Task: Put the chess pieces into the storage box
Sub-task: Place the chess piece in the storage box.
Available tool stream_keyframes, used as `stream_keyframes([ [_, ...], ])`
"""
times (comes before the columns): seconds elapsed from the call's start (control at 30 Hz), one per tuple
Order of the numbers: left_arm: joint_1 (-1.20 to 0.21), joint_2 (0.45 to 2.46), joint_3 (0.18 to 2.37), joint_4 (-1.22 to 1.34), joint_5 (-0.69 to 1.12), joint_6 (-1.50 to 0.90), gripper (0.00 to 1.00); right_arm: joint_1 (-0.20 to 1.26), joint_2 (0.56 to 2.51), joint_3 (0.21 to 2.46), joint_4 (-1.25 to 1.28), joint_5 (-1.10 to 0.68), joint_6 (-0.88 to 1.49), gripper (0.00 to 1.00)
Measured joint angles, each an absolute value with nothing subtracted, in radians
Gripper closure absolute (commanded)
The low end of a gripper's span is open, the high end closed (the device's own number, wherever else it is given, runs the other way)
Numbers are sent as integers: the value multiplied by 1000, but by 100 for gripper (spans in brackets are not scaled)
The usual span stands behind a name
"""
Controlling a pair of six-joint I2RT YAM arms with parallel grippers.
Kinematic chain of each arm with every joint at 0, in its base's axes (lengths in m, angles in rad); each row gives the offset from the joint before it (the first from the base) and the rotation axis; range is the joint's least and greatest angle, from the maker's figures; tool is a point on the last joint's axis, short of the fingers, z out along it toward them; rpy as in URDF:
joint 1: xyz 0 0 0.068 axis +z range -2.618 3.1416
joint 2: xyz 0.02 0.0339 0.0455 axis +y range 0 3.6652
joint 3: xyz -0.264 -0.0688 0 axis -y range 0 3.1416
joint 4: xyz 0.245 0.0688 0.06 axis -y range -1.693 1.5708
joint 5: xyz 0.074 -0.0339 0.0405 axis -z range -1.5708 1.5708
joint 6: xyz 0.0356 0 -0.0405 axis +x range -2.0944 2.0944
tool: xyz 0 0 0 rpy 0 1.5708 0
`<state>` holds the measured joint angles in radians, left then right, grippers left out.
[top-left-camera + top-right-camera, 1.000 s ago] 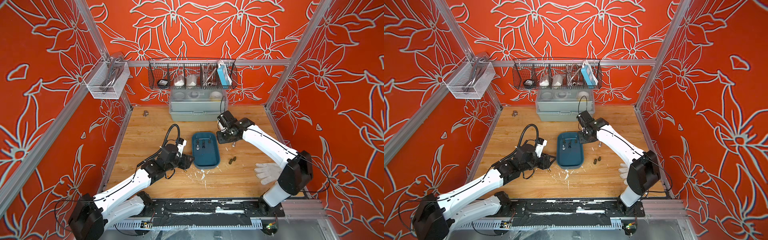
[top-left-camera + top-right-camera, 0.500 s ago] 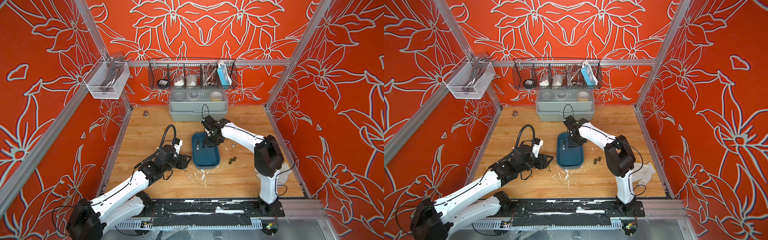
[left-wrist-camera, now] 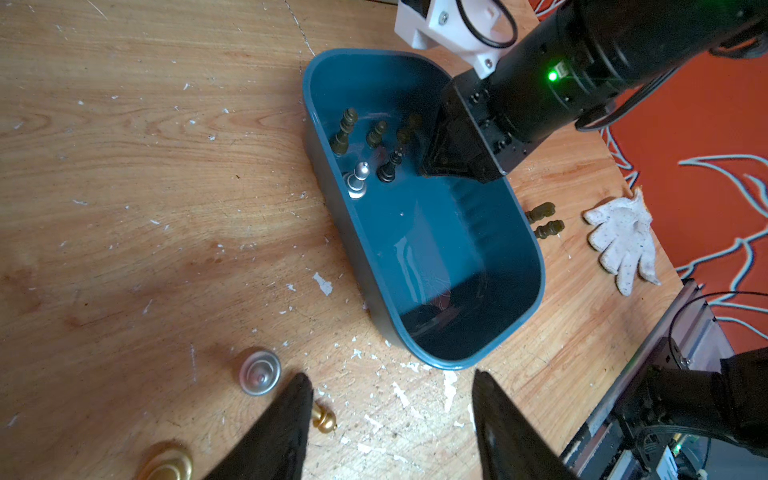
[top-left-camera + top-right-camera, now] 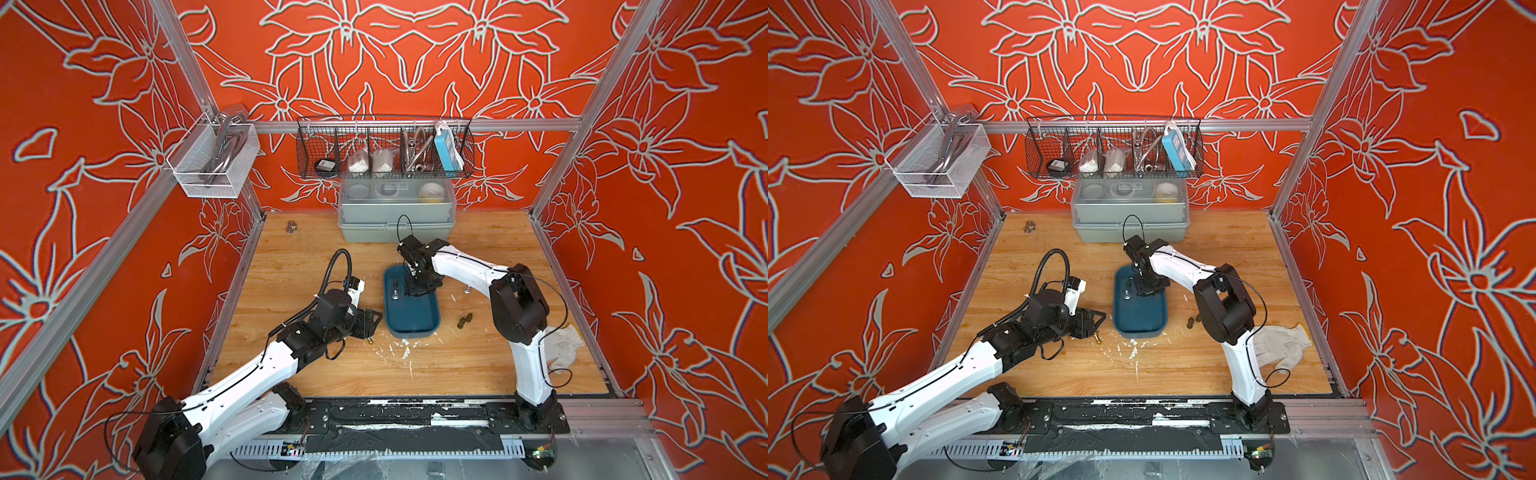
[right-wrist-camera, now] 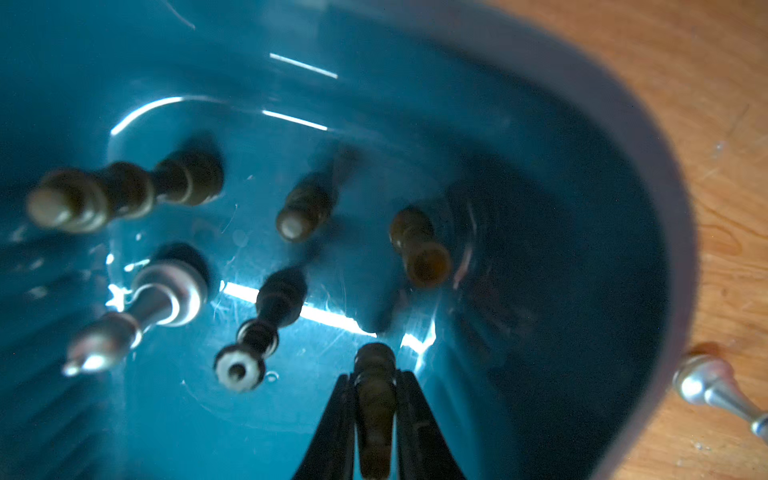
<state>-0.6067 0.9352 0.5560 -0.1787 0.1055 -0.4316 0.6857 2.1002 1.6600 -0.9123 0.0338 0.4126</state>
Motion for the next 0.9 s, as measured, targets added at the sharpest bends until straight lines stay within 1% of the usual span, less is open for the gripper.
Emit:
stream_keyframes([
  [0.57, -607, 934, 556, -186, 89, -432, 38, 686, 2119, 1660, -905, 51, 410, 82],
  [0.73, -607, 934, 555, -187, 88, -432, 38, 686, 2125, 1660, -902, 52, 410, 76],
  [0.9, -607, 927, 555, -189, 86, -432, 38, 686, 2125, 1660, -894, 52, 406, 74],
])
